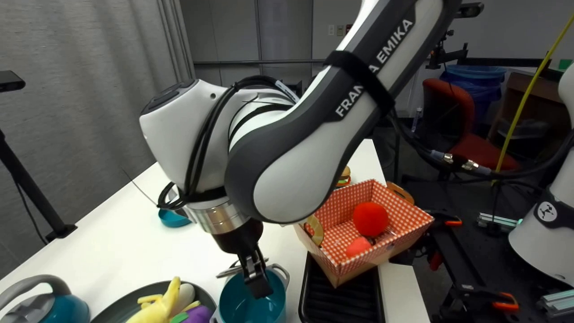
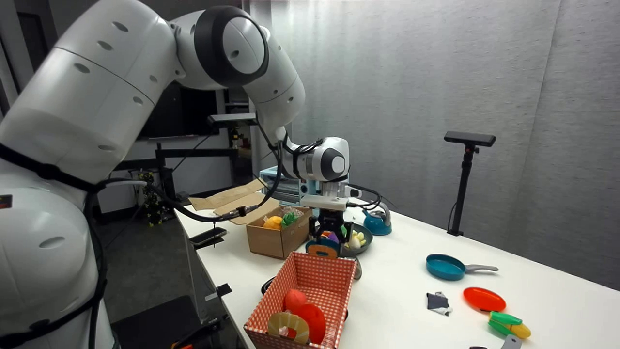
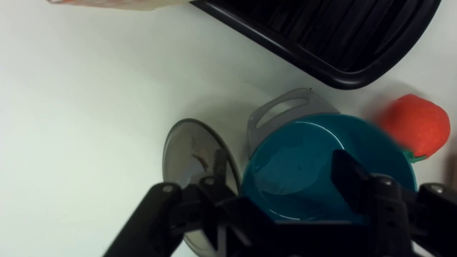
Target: Pick up the lid
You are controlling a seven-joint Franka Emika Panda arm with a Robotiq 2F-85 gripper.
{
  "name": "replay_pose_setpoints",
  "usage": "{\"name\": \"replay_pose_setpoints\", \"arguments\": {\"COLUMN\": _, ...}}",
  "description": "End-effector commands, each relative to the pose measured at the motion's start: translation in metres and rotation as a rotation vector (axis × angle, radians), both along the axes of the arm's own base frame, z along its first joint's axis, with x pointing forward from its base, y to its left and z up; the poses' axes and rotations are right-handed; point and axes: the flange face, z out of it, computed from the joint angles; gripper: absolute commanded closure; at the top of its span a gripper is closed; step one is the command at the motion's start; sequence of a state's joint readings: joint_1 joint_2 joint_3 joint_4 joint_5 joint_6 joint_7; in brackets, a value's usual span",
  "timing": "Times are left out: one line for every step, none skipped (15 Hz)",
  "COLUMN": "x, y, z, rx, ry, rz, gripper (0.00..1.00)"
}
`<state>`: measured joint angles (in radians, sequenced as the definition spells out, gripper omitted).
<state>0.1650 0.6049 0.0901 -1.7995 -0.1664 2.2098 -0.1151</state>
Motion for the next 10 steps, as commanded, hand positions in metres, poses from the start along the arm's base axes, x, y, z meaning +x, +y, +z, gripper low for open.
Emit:
{"name": "replay_pose_setpoints", "arguments": {"x": 0.0075, "y": -0.0026, "z": -0.0023, "rx": 0.003, "ry": -0.013, "rz": 0.021, "gripper": 0.10}}
{"name": "replay_pose_setpoints", "arguments": {"x": 0.0074, "y": -0.0026, "z": -0.0033, "rx": 0.004, "ry": -0.011, "rz": 0.022, "gripper": 0.11}}
{"name": "replay_pose_setpoints", "arguments": {"x": 0.0074, "y": -0.0026, "z": -0.0045, "rx": 0.004, "ry": -0.009, "rz": 0.021, "gripper": 0.10}}
{"name": "replay_pose_setpoints", "arguments": {"x": 0.0075, "y": -0.0030, "z": -0.0055, "rx": 0.007, "ry": -0.007, "rz": 0.020, "gripper": 0.12}}
{"name": "replay_pose_setpoints", "arguments": {"x": 0.0078, "y": -0.0036, "z": -0.0064, "rx": 0.006, "ry": -0.007, "rz": 0.019, "gripper": 0.17}}
{"name": "replay_pose_setpoints", "arguments": {"x": 0.0083, "y": -0.0045, "z": -0.0074, "rx": 0.004, "ry": -0.008, "rz": 0.018, "gripper": 0.36}}
{"name": "replay_pose_setpoints", "arguments": {"x": 0.0085, "y": -0.0055, "z": -0.0079, "rx": 0.002, "ry": -0.008, "rz": 0.020, "gripper": 0.44}}
{"name": "replay_pose_setpoints", "arguments": {"x": 0.0090, "y": -0.0068, "z": -0.0081, "rx": -0.001, "ry": -0.009, "rz": 0.020, "gripper": 0.52}}
{"name": "replay_pose_setpoints", "arguments": {"x": 0.0094, "y": -0.0078, "z": -0.0082, "rx": -0.002, "ry": -0.010, "rz": 0.020, "gripper": 0.59}}
{"name": "replay_pose_setpoints", "arguments": {"x": 0.0097, "y": -0.0093, "z": -0.0082, "rx": -0.002, "ry": -0.008, "rz": 0.016, "gripper": 0.68}}
